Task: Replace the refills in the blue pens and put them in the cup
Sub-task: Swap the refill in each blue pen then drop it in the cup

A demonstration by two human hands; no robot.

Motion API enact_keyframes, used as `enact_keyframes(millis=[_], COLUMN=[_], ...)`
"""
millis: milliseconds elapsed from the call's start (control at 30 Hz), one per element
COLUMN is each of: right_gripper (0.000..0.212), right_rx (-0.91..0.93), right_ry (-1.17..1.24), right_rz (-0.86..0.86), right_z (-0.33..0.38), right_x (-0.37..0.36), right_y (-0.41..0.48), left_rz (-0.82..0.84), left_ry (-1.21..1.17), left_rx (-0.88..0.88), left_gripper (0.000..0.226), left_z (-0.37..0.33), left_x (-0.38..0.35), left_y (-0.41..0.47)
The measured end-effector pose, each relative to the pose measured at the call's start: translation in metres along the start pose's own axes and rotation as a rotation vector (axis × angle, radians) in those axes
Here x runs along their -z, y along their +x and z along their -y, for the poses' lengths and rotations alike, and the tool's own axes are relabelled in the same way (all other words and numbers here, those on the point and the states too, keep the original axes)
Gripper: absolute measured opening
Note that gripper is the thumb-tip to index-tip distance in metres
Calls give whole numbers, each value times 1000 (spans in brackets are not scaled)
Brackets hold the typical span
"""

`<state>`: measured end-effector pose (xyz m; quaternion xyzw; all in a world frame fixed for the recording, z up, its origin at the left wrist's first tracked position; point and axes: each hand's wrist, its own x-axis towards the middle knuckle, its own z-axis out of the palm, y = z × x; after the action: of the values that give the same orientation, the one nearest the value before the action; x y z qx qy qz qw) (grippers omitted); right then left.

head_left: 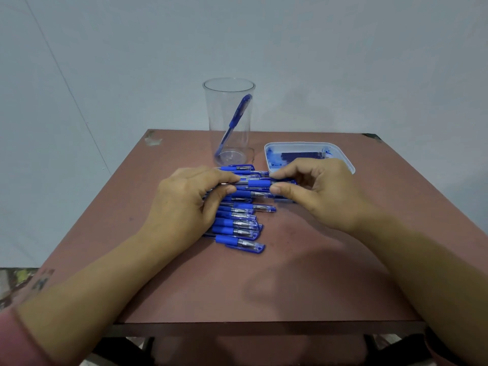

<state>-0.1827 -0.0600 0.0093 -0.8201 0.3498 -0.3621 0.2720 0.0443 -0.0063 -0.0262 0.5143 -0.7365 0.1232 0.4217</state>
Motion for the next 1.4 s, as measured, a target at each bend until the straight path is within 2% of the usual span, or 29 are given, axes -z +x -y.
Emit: enact_keyframes(millis=[100,200,267,367,433,600,667,800,867,967,1133,1300,1400], right_gripper=[21,16,13,14,14,14,15,24,29,32,28,7,19], right_rx=[-17,-99,-189,-254,-241,-172,-135,-56,-9,62,112,132,128], right_ry=[43,168,323,523,589,645,641,618,558,340,112,-118,-294], right_rz=[-43,-8,-10,-126,-214,-266,-288,-440,-503,-537,-454,-323,-287], right_z=[-3,-2,0,-3,-4,11,20,31,32,29,24,20,11], right_x=[-7,-11,-9,5,16,37,40,40,38,31,8,-9,-14], right_y=[-3,0,5,16,24,49,61,88,100,115,134,142,140], left_rz=[10,54,136,285,368,553,558,553,543,546,538,560,562], left_ry=[23,-4,32,117,128,222,230,236,236,239,219,221,218], left_rx=[-24,17,113,338,403,295,300,291,277,260,252,257,263], left_gripper=[21,25,48,95,107,104,105,104,102,102,101,103,103], left_z=[0,-2,-6,-10,-9,-11,-9,-9,-7,-5,-4,-3,-3], left_x=[1,5,6,10,13,10,8,9,8,7,7,7,7], left_y=[0,3,1,-11,-17,-20,-21,-21,-20,-21,-20,-20,-19])
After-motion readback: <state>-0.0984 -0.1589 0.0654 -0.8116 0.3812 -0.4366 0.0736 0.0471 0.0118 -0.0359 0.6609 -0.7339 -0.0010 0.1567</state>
